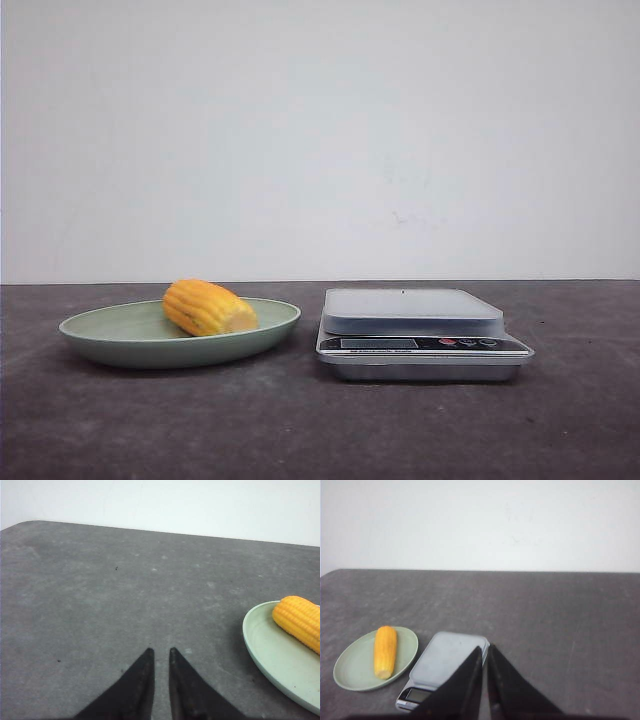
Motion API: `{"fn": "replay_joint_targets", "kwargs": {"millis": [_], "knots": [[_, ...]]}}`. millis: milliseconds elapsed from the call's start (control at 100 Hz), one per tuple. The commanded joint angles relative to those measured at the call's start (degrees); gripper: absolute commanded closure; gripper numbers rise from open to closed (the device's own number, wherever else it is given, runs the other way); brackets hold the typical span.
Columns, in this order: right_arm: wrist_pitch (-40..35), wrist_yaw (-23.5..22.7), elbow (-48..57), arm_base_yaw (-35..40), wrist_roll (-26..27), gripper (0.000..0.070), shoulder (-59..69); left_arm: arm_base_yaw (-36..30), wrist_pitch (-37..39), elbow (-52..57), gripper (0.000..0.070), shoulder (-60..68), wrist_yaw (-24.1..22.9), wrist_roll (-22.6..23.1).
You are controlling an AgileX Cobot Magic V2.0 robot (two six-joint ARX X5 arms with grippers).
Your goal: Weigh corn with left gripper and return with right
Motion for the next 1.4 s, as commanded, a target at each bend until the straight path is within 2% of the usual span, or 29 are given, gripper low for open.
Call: {"fn": "replay_joint_targets", "kwargs": {"millis": [0, 150, 280, 450, 620, 780, 1020, 1220, 1390], "knots": [[2.51, 0.24, -0.09, -0.66, -3.45, 0.0688, 0.11, 0.09, -0.28, -1.03, 0.0697, -0.09, 0.11, 0.94], [16.39, 0.20, -7.41, -5.44, -7.58, 0.0688, -0.98, 0.09, -0.28, -1.03, 0.0697, -0.09, 0.11, 0.94], [31.23, -0.28, -18.29, -11.63, -7.74, 0.0688, -4.63, 0.09, -0.28, -1.03, 0.0697, -0.09, 0.11, 0.94], [41.46, -0.04, -32.37, -16.68, -7.85, 0.0688, -9.20, 0.09, -0.28, -1.03, 0.0697, -0.09, 0.11, 0.94], [43.78, 2.97, -43.82, -17.70, -7.98, 0.0688, -12.90, 0.09, -0.28, -1.03, 0.0697, -0.09, 0.11, 0.94], [44.04, 3.28, -51.01, -17.70, -7.98, 0.0688, -14.84, 0.09, -0.28, -1.03, 0.0697, -0.09, 0.11, 0.94], [43.87, 3.30, -55.12, -17.70, -8.04, 0.0688, -14.84, 0.09, -0.31, -1.03, 0.0697, -0.09, 0.11, 0.94], [39.65, 3.23, -55.17, -17.68, -10.14, 0.0688, -14.84, 0.09, -0.31, -1.03, 0.0697, -0.09, 0.11, 0.94], [40.35, 3.23, -55.17, -17.66, -10.16, 0.0688, -14.84, 0.07, -0.31, -1.03, 0.0697, -0.09, 0.09, 0.94]]}}
